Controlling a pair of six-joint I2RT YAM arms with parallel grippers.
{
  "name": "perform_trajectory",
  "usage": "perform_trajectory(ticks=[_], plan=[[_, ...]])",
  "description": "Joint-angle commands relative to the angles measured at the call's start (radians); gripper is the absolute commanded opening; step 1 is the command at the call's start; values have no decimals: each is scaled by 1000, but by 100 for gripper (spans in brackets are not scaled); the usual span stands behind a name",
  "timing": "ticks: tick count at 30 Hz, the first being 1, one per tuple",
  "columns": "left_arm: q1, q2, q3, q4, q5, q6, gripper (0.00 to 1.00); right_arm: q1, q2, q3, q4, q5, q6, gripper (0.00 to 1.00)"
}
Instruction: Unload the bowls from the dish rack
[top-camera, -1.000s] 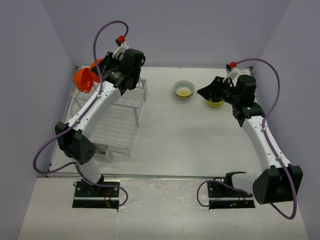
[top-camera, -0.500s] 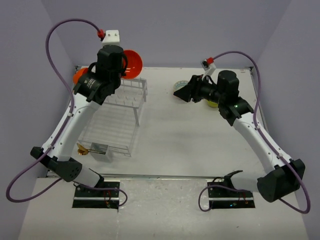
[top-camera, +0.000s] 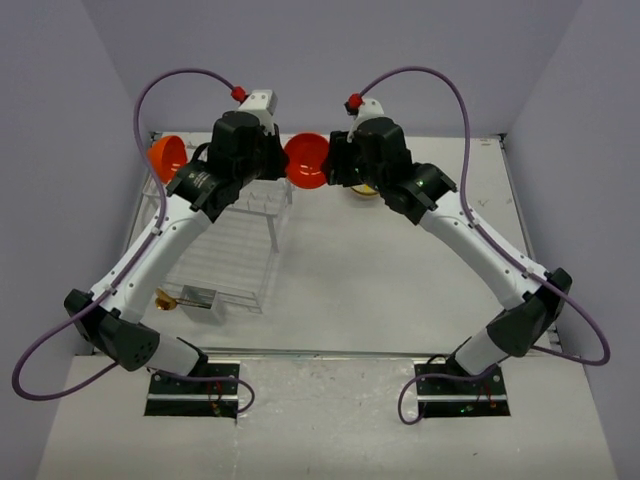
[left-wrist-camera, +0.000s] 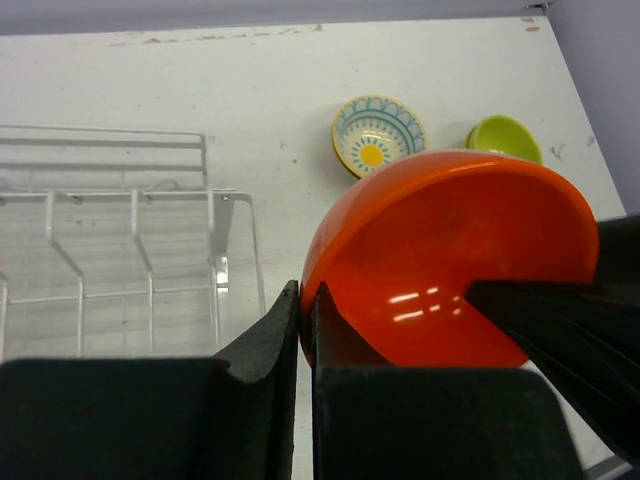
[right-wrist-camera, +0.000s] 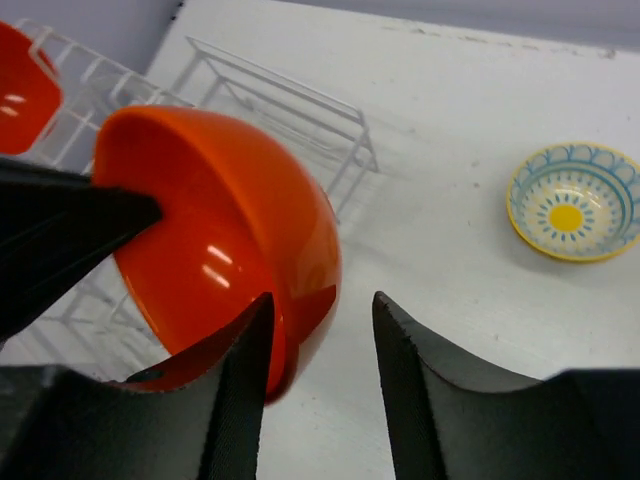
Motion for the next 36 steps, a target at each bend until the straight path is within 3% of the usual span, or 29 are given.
perform_trajectory(ticks=[1,2,3,5,6,9,10,11,12,13,16,21,22,23,24,28,36], plan=[[-6,-53,-35,134,113,-33,0,12,51,71,-109,187,-49,44],[-6,-55,-40,137,116,-33,0,18,62,91,-125,199,-64,37],[-4,-56,-52,146,118,-30,0,20,78,99,-133,234,-69,18],[-6,-52,-58,148,107,-27,0,27,82,102,-147,263,-78,5],[-6,-50,-61,146,86,-24,0,27,71,91,-138,273,-80,0],[-6,-40,-57,151,78,-13,0,27,57,56,-109,273,-89,0],[-4,-38,-54,152,84,6,10,26,59,56,-110,273,-95,0],[-6,-40,-51,155,79,17,32,14,62,59,-116,273,-97,0],[-6,-43,-44,149,56,29,61,1,63,57,-125,264,-95,0],[-6,-52,-35,140,26,39,99,-17,62,54,-136,229,-89,0],[-6,-93,12,80,-120,83,100,-149,2,-62,-145,100,-58,0],[0,-205,6,-12,-571,129,100,-305,-56,-278,-150,-92,-81,0],[10,-214,3,-12,-573,131,100,-328,-49,-309,-152,-120,-87,0],[25,-218,-3,-35,-667,132,100,-351,-40,-335,-150,-159,-89,0],[54,-215,-11,-46,-685,134,100,-387,-27,-363,-150,-181,-92,0],[290,-187,-40,-105,-538,120,100,-421,86,-421,-147,-218,-77,0],[338,-233,-77,-86,-522,126,100,-483,295,-400,-95,-289,-42,0]])
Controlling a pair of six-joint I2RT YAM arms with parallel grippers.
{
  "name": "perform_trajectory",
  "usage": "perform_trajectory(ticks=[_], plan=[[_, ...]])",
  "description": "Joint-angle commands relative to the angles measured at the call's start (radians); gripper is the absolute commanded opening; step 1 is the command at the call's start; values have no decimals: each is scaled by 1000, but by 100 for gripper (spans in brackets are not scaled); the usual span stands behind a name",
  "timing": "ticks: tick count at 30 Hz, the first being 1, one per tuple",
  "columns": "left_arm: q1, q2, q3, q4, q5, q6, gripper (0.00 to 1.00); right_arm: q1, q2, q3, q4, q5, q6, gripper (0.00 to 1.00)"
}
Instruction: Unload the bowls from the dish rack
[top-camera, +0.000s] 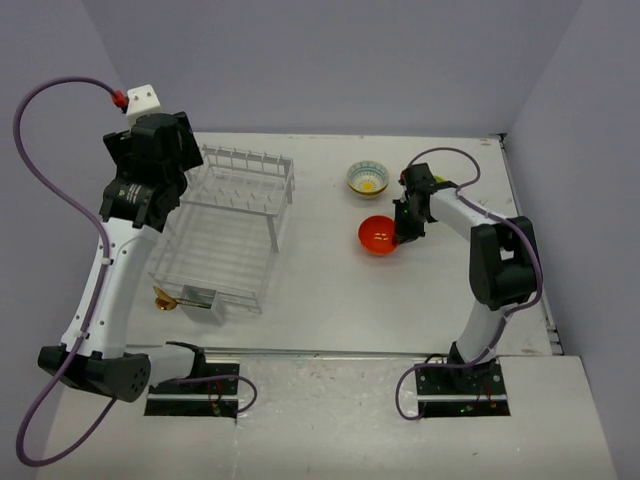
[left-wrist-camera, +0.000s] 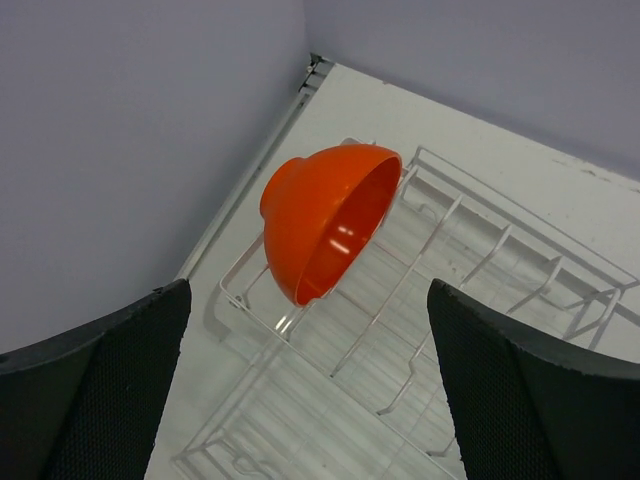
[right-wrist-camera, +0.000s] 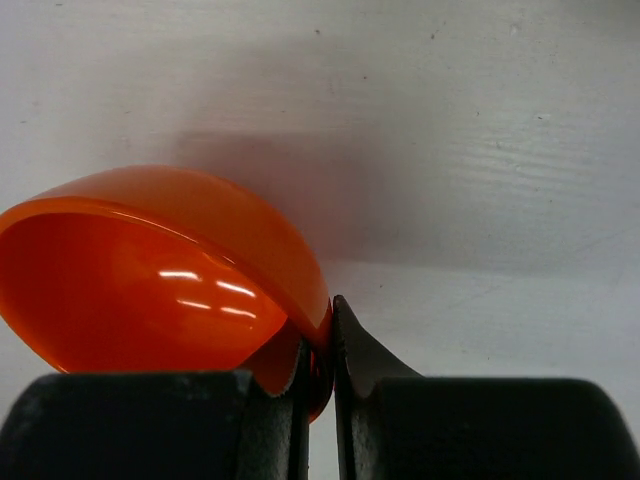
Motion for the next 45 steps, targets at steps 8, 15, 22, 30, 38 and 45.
perform_trajectory(ticks=[8,15,22,30,38,45], plan=[[11,-64,-32,38,52,86,100,-22,55,71,28,-45,26,36],[11,21,-15,9,0,135,100,-20,-153,9,35,63,25,99],[11,183,51,-14,-173,170,93,-18,-483,-131,193,111,64,99],[11,318,135,-62,-311,192,50,-17,-629,-199,279,-45,74,99],[1,327,164,-97,-427,199,0,-17,-635,-188,288,-83,71,99],[-57,330,178,-71,-620,234,0,-17,-638,-199,305,-112,69,99]])
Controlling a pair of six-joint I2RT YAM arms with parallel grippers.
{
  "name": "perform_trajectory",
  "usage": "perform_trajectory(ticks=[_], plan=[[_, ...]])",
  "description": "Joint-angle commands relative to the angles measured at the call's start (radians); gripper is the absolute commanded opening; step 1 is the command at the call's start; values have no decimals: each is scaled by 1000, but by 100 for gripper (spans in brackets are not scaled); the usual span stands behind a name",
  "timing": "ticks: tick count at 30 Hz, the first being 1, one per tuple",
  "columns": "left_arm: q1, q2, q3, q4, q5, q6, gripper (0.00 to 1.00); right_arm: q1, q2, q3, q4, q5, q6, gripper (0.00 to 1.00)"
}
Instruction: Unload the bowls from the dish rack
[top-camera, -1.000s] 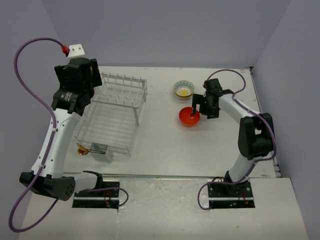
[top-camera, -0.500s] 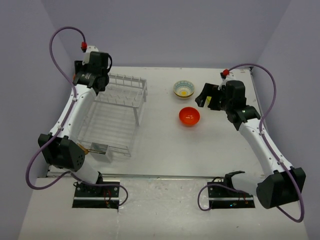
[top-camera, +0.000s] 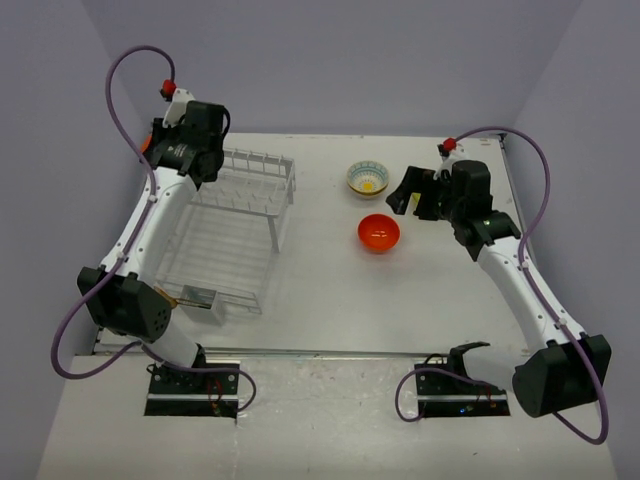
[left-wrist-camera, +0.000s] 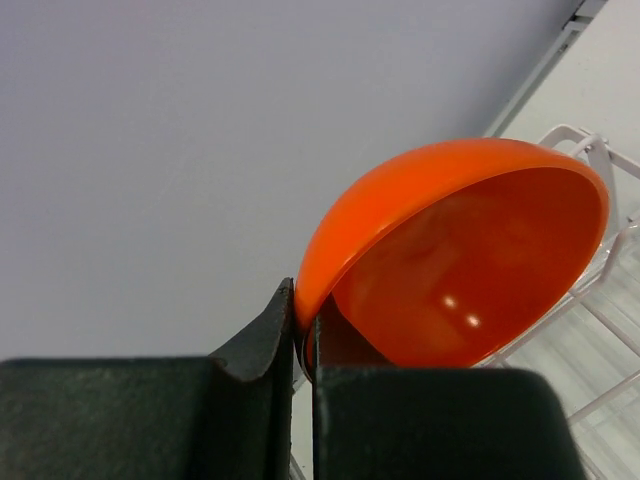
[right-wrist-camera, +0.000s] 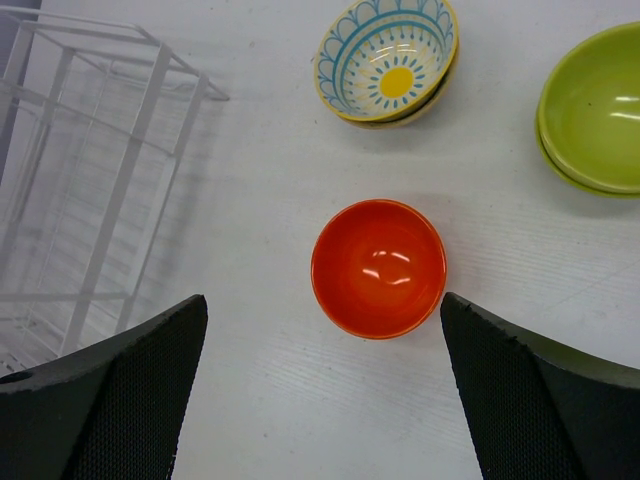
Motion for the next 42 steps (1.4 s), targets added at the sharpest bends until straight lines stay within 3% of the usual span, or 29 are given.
perform_trajectory(ticks=[1,6,10,12,14,16,17,18,20,23,30,33,34,37,38,42], plan=[[-37,-2,60,29,-141,27,0,2,-13,-8,46,-38,8,99],[-89,-38,95,69,-241,53,0,1,-26,-14,60,-75,12,99],[-191,-114,79,133,-270,64,0,1,-45,-35,118,-142,52,99],[-250,-158,88,90,-172,-24,0,1,-69,-54,174,-297,108,99],[-262,-183,132,-6,94,-173,0,10,-100,-85,297,-376,168,99],[-268,-238,105,6,287,-227,0,120,-125,-38,266,-173,163,99],[-296,-288,65,89,499,-277,0,237,-122,33,210,-23,109,99],[-296,-289,53,107,552,-278,0,238,-122,65,196,-21,109,99],[-343,-290,46,124,618,-315,0,290,-114,119,195,-15,133,99],[-421,-267,31,180,719,-341,0,358,-109,177,167,145,112,99],[-547,-172,26,274,847,-373,0,475,71,432,-80,468,-63,97],[-584,-146,31,285,845,-375,0,478,76,402,-79,531,-75,80],[-590,-137,34,290,851,-375,0,478,76,393,-74,532,-75,61],[-604,-124,36,296,857,-378,0,479,81,379,-88,557,-72,23],[-607,-124,34,296,853,-378,0,485,79,377,-94,581,-68,1],[-609,-144,3,303,824,-376,0,487,63,362,-94,607,-68,0]])
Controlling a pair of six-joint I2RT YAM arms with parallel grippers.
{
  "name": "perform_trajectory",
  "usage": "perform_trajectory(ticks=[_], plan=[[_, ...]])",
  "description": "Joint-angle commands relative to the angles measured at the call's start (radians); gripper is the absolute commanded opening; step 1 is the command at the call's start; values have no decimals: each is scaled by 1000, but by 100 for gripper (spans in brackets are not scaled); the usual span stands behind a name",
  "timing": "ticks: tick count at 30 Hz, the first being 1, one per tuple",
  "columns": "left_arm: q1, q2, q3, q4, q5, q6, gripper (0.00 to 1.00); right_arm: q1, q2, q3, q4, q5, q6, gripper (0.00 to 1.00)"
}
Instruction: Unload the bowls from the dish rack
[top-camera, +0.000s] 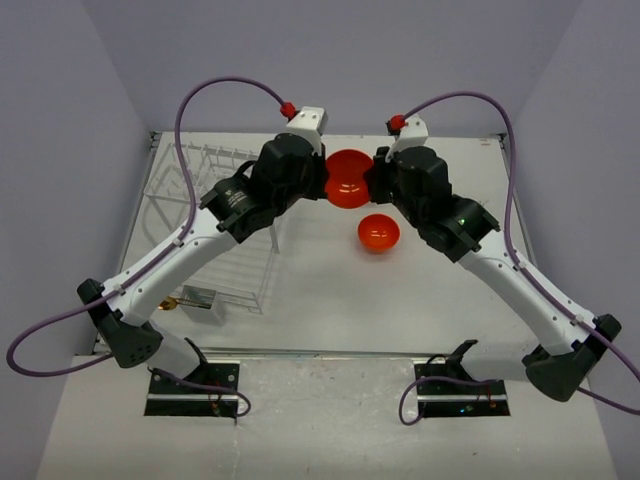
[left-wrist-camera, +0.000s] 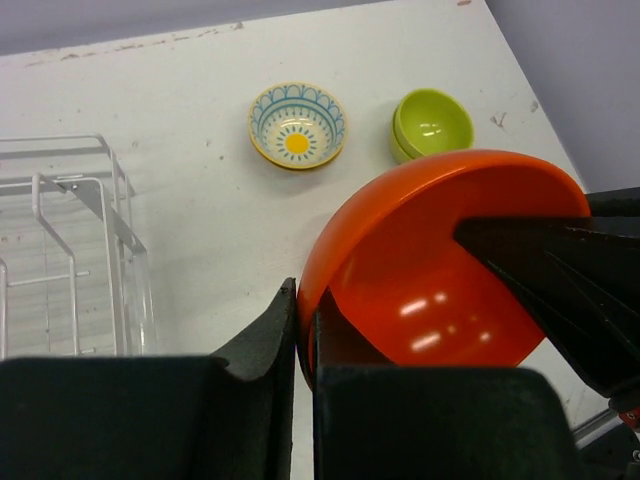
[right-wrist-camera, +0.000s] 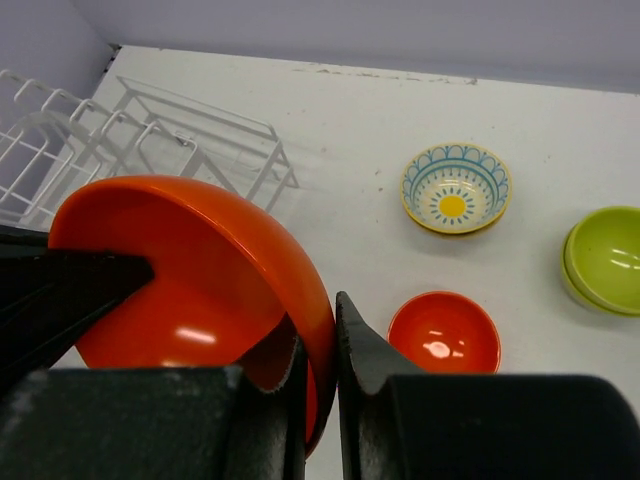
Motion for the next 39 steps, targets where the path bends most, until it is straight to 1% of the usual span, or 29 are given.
perform_trajectory(ticks=[1,2,3,4,5,6,7,8,9,10,11,12,13,14,15,16,17,18,19,20,23,28,32,39], plan=[[-5,-63,-9,100,-28,-14,0,2,-26,-3,-4,85,-8,0],[-5,-73,-21,97,-49,-10,5,0,-28,-10,-10,93,-8,0],[-5,-84,-28,94,-71,-5,23,-3,-28,-18,-11,104,-11,0],[-5,-113,-35,88,-123,2,96,-21,-28,-24,-11,108,-12,0],[-5,-127,-37,79,-157,7,100,-44,-25,-48,-21,101,-11,0],[-5,-142,-35,51,-234,13,100,-73,-21,-62,-33,41,-2,0],[-5,-182,-40,37,-270,28,100,-158,-18,-76,-45,-8,21,0],[-5,-210,-49,19,-310,39,100,-206,-3,-110,-73,-63,28,0],[-5,-239,-63,14,-379,51,100,-246,8,-124,-90,-115,32,0],[-5,-309,-84,16,-408,76,100,-318,23,-136,-103,-186,31,0],[-5,-354,-147,35,-433,91,100,-350,40,-153,-129,-223,25,0],[-5,-441,-184,48,-466,126,100,-409,89,-153,-149,-308,17,0],[-5,-486,-265,66,-471,142,100,-435,116,-145,-180,-339,12,0],[-5,-532,-308,98,-470,154,100,-459,173,-144,-188,-391,5,0],[-5,-617,-343,111,-456,173,100,-507,202,-139,-197,-492,-5,0],[-5,-658,-418,124,-439,186,100,-524,233,-128,-214,-531,-6,0],[-5,-701,-460,160,-404,200,100,-535,259,-122,-222,-550,-8,0],[-5,-783,-498,175,-390,232,100,-539,308,-113,-232,-551,-8,0],[-5,-822,-570,200,-381,243,100,-539,327,-101,-243,-547,-8,0],[-5,-886,-600,204,-370,257,100,-539,345,-95,-242,-545,-6,0],[-7,-974,-666,200,-359,256,100,-539,396,-82,-237,-556,-2,0],[-5,-1003,-692,206,-372,263,100,-530,442,-88,-229,-562,5,4],[-4,-971,-703,217,-396,265,100,-524,454,-98,-209,-617,-2,5],[-4,-931,-703,188,-413,253,100,-523,474,-95,-185,-636,-8,7]])
